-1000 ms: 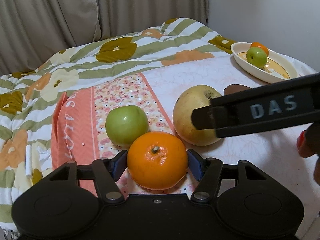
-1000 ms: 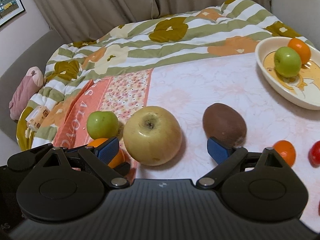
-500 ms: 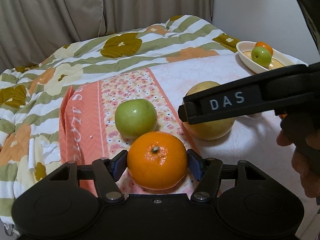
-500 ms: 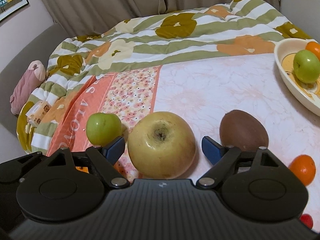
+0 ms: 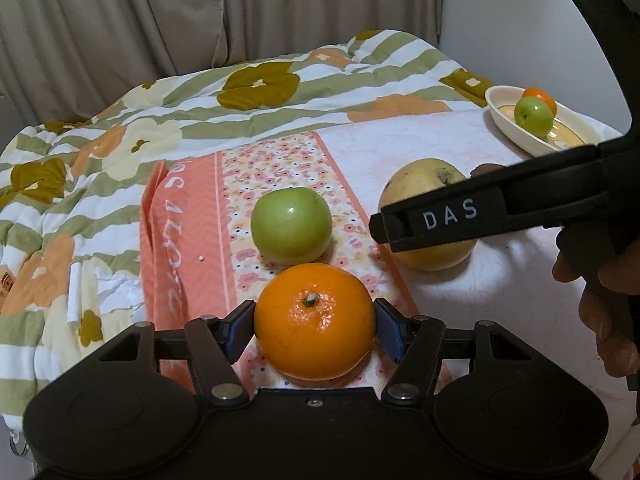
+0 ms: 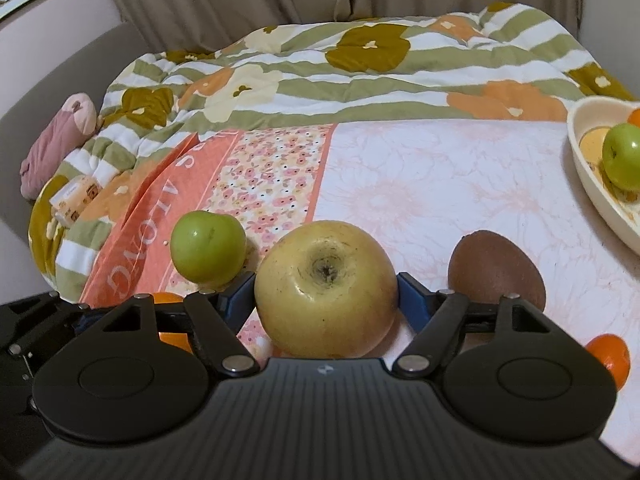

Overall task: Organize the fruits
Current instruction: 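Grasp the orange with the left tool while the right tool grasps the yellow apple, then carry the orange and yellow apple with both tools over the white bowl, then open the left tool to drop the orange while the right tool releases the apple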

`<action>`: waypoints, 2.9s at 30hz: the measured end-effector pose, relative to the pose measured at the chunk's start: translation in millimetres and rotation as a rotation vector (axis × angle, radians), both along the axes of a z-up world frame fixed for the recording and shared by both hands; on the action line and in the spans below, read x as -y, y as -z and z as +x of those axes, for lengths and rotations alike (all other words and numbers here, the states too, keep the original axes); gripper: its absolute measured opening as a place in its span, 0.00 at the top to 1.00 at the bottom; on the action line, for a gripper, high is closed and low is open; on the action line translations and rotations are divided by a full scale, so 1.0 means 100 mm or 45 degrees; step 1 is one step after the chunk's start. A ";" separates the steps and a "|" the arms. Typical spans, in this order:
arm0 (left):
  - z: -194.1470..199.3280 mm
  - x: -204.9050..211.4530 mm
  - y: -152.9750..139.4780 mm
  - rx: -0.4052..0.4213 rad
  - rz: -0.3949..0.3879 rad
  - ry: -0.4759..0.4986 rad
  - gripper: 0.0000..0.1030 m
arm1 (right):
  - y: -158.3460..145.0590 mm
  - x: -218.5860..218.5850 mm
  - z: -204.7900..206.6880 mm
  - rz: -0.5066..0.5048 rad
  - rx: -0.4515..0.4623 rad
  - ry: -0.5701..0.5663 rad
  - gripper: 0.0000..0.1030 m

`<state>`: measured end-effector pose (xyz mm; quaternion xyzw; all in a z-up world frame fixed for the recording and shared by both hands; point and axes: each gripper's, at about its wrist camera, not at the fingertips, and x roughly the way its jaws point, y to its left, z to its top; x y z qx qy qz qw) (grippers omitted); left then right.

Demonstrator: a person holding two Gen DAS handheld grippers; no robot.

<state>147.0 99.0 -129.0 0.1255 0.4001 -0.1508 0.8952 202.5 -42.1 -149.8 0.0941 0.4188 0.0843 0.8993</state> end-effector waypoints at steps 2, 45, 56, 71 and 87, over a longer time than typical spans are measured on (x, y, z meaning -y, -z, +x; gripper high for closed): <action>-0.03 0.00 -0.03 0.006 -0.002 -0.014 0.35 | -0.01 0.01 -0.01 0.009 -0.001 -0.010 0.13; -0.25 2.06 -1.04 0.130 -0.169 0.068 0.35 | -1.19 2.63 -0.70 0.023 0.167 0.143 0.14; 0.11 2.82 -0.69 0.062 -0.140 0.124 0.35 | -0.89 3.39 -0.37 -0.011 0.109 0.185 0.14; 0.45 3.33 -0.11 -0.047 -0.017 0.191 0.35 | -0.51 3.69 0.00 -0.018 0.034 0.139 0.13; 0.36 3.19 -0.31 0.046 -0.012 0.160 0.04 | -0.44 3.61 0.21 -0.027 0.029 0.070 0.13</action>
